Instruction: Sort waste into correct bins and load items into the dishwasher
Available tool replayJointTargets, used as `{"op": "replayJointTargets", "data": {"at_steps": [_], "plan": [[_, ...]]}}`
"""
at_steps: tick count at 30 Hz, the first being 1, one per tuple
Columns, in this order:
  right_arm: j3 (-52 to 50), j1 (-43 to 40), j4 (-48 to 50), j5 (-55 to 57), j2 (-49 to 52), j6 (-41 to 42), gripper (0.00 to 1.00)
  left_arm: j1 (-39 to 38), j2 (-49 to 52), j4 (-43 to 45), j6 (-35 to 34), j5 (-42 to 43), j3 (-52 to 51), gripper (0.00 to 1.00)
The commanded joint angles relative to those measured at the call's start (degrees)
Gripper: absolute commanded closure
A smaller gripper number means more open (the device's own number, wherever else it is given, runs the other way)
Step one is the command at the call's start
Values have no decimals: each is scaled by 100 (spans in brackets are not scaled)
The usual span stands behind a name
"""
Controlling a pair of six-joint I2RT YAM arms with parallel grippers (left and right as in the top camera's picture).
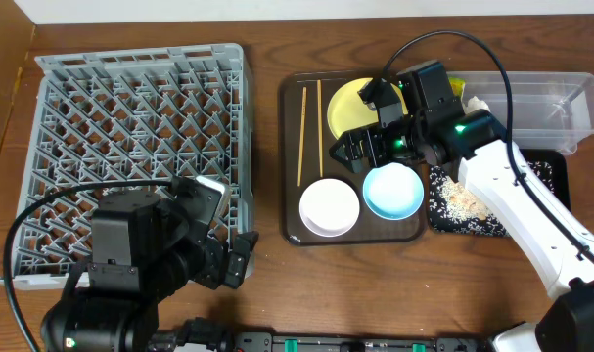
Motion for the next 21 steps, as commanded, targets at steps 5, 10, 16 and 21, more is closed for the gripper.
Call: {"op": "replayJointTargets", "data": {"at_steps": [5, 10, 16, 21], "plan": [[50, -50, -4, -4, -131, 146, 1, -28, 0, -17, 116, -37, 61, 2], [50, -7, -2, -728, -131, 2538, 1, -28, 0, -17, 116, -37, 61, 2], [50, -9, -7, -741, -131, 3683, 1, -28, 0, -17, 116, -37, 61, 2], [50, -140, -79, -144, -131, 2975, 1, -28, 0, -17, 116, -37, 61, 2]]}}
